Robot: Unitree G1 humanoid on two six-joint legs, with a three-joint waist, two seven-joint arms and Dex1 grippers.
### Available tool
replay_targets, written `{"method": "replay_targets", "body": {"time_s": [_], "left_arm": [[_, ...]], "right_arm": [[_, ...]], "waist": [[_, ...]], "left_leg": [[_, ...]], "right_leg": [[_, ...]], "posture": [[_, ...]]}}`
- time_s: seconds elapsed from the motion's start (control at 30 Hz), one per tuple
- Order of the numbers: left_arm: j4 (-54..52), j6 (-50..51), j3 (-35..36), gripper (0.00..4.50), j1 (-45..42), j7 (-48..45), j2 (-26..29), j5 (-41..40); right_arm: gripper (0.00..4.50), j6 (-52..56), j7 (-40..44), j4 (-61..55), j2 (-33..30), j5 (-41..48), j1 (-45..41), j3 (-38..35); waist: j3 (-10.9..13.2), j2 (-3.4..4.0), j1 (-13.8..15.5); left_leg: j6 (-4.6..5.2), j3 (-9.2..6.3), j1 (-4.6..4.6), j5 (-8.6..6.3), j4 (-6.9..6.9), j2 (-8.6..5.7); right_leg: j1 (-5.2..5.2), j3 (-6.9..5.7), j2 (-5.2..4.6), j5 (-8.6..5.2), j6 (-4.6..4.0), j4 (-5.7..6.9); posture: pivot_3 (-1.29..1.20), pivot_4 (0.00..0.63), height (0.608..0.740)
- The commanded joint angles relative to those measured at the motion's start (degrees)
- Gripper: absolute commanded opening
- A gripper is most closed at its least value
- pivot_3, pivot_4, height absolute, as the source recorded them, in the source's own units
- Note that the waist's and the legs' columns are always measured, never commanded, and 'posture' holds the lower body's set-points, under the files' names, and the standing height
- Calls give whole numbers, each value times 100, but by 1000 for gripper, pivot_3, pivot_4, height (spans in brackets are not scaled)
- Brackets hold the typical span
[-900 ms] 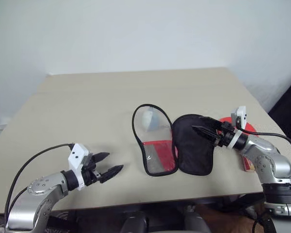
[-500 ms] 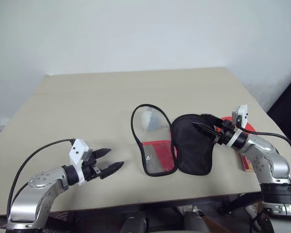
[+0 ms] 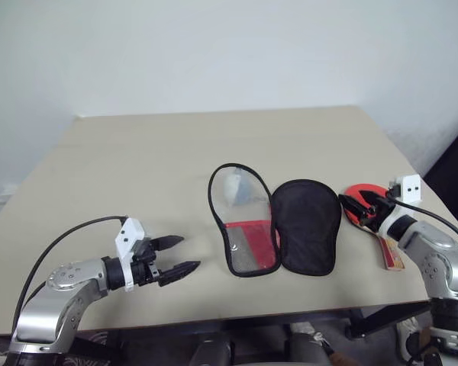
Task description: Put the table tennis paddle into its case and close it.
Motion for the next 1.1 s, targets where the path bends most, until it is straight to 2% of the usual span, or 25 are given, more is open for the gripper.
{"method": "replay_targets", "body": {"time_s": [0.03, 0.17, 0.3, 0.47, 0.77, 0.93, 1.03, 1.1], "left_arm": [[55, -75, -238, 4500, -277, -169, 68, 78], [168, -95, -580, 4500, -570, -189, -56, 166], [370, -179, -819, 4500, -819, -222, -163, 274], [792, -417, -959, 4500, -1008, -409, -269, 358], [1040, -665, -1038, 4500, -1051, -512, -371, 473], [1015, -669, -1020, 4500, -1044, -466, -427, 490], [1014, -659, -1009, 4500, -1028, -454, -444, 480], [1052, -687, -1001, 4500, -1011, -461, -449, 488]], "right_arm": [[3588, 440, -557, -587, -87, 126, 145, -570], [3588, 699, -1069, -853, -150, -160, 589, -834], [3588, 853, -1201, -1077, -145, -147, 1054, -1021], [3588, 846, -1193, -1192, -163, -344, 1448, -784], [3588, 1011, -982, -913, -324, -515, 1219, -352], [3588, 1068, -1147, -426, -352, -855, 905, -134], [2989, 1075, -1349, -116, -288, -1021, 765, -169], [2358, 916, -1492, -14, -134, -993, 666, -358]], "waist": [[0, 1, 0], [-1, 0, 3], [-1, 0, 2], [-2, 3, -29], [-1, -1, -13], [-4, -15, -37], [-5, -34, -84], [-6, -54, -99]], "left_leg": [[0, 2, -1, 0, 0, 0], [1, 4, -1, 0, -1, 0], [1, 7, -2, 0, 1, 0], [1, 14, 1, 0, -1, 2], [1, 16, 1, 0, 2, 3], [2, 17, 2, 0, 3, 4], [1, 17, 11, 0, 10, 5], [1, 18, 37, -1, 9, 6]], "right_leg": [[0, 2, 0, 0, 0, 0], [-1, 4, 0, 0, 0, -1], [-1, 8, 0, 0, 0, -2], [-2, 13, 1, -2, -1, -1], [-1, 15, 1, -2, -2, -2], [0, 16, 1, -2, -2, -2], [14, 15, 2, -2, -2, -3], [40, 15, 2, -4, -4, -8]], "posture": [[0, 0, 740], [0, 0, 740], [0, 0, 740], [0, 0, 740], [0, 0, 740], [0, 0, 740], [0, 0, 740], [0, 0, 740]]}}
